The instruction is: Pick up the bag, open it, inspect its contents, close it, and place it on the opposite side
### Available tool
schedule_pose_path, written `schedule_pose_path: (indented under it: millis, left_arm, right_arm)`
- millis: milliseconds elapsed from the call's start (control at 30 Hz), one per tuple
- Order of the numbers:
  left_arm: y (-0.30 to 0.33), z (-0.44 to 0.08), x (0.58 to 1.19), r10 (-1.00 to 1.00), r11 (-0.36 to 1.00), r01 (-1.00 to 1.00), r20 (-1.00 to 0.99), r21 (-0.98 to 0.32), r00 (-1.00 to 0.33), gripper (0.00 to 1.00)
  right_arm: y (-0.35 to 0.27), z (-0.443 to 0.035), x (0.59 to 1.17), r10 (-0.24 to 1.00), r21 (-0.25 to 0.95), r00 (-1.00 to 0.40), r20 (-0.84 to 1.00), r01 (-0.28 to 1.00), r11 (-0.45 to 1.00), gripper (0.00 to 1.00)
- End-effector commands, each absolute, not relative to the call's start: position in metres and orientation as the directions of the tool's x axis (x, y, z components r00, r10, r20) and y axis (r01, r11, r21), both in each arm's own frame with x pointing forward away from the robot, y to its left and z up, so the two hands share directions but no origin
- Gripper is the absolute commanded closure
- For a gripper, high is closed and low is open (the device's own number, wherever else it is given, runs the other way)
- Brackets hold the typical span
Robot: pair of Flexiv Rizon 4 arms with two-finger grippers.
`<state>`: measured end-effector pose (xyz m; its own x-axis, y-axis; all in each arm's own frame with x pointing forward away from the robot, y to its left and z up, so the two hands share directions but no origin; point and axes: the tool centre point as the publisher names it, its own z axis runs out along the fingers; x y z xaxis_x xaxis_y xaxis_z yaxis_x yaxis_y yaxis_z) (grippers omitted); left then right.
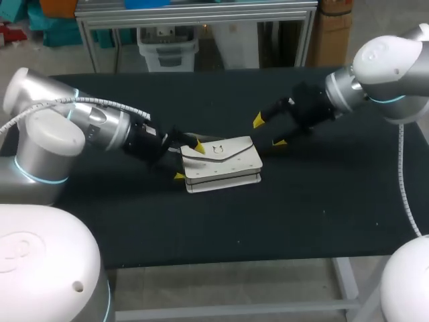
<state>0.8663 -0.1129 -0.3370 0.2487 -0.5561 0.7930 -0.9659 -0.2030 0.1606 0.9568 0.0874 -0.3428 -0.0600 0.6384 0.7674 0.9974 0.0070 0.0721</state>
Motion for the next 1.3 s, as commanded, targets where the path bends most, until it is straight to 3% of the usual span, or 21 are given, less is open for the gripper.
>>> schedule_pose_path:
  millis: [33, 133, 267, 500, 567, 700, 800, 1300]
  left_arm:
    - [-0.120, -0.341, 0.866, -0.565, -0.227, -0.962, 0.785, 0.150, 0.255, 0.25]
    - [-0.119, -0.344, 0.868, -0.565, -0.233, -0.961, 0.783, 0.150, 0.259, 0.50]
    - [-0.118, -0.349, 0.871, -0.573, -0.240, -0.958, 0.773, 0.158, 0.271, 0.55]
    - [-0.115, -0.359, 0.878, -0.584, -0.245, -0.952, 0.755, 0.184, 0.297, 0.53]
    - [-0.115, -0.361, 0.879, -0.587, -0.245, -0.951, 0.752, 0.189, 0.301, 0.59]
    - [-0.114, -0.363, 0.881, -0.607, -0.246, -0.951, 0.735, 0.189, 0.303, 0.64]
    - [-0.113, -0.365, 0.884, -0.619, -0.241, -0.953, 0.728, 0.182, 0.295, 1.00]
    - [-0.090, -0.357, 0.900, -0.752, -0.143, -0.989, 0.645, 0.049, 0.140, 1.00]
  right_arm:
    - [0.079, -0.336, 0.955, 0.656, 0.080, -0.080, 0.751, 0.996, 0.029, 0.00]
    - [0.072, -0.334, 0.955, 0.673, 0.090, -0.105, 0.732, 0.994, 0.058, 0.00]
    - [0.066, -0.331, 0.954, 0.685, 0.100, -0.126, 0.718, 0.992, 0.078, 0.00]
    - [0.059, -0.330, 0.954, 0.700, 0.116, -0.157, 0.697, 0.988, 0.106, 0.00]
    - [0.058, -0.330, 0.953, 0.705, 0.115, -0.162, 0.690, 0.987, 0.114, 0.00]
    - [0.055, -0.329, 0.953, 0.714, 0.112, -0.171, 0.679, 0.985, 0.130, 0.00]
    - [0.053, -0.327, 0.952, 0.728, 0.114, -0.189, 0.659, 0.982, 0.151, 0.00]
    - [0.003, -0.319, 0.950, 0.831, 0.059, -0.133, 0.540, 0.991, 0.120, 0.00]
